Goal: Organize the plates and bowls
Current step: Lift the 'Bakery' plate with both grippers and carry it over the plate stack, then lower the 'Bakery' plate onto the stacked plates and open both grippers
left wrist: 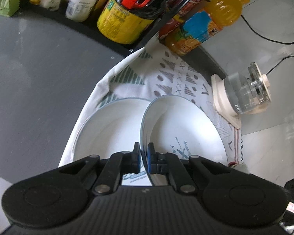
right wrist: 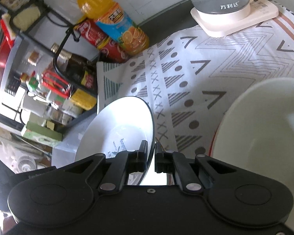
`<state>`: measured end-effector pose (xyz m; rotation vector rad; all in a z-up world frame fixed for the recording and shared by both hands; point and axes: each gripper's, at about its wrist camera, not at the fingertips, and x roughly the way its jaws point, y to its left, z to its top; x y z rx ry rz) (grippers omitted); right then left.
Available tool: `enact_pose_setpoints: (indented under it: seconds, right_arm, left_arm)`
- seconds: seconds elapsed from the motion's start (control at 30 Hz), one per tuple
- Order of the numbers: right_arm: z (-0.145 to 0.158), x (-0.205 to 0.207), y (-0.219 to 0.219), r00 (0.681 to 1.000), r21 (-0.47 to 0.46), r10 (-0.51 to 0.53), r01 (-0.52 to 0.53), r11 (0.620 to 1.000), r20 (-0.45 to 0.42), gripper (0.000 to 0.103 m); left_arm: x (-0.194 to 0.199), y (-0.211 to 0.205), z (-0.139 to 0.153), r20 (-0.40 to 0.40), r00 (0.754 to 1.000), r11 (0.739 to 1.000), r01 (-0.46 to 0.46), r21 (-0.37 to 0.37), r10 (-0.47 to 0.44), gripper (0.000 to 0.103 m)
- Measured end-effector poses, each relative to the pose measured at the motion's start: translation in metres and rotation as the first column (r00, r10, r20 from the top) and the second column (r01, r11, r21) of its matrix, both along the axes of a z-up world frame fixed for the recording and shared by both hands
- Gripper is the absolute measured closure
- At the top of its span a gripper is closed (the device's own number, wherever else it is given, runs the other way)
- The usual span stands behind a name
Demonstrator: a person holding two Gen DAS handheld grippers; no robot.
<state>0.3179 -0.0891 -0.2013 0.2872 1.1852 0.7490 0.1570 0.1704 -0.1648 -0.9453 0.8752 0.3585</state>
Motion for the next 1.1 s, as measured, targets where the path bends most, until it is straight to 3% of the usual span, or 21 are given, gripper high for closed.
enact_pose_setpoints:
  seconds: [0.5,1.1]
  right_arm:
    - [-0.004,-0.040,0.009,0.997,-0.118,0.066,-0.060,0.991,0.048,0.093]
    - [-0.016,-0.054,0.021,0.990,-0.208,0.124,-0.107,0.972,0.067,0.092]
  left_arm:
    - [-0.015,-0.002,-0.019,-0.054,0.998,0.999,0.036,0.029,-0.035,0.098]
    - [-0.010,-0.012,-0.031,-0.115,0.989,0.984,0.111,0.137,-0.096,0.093]
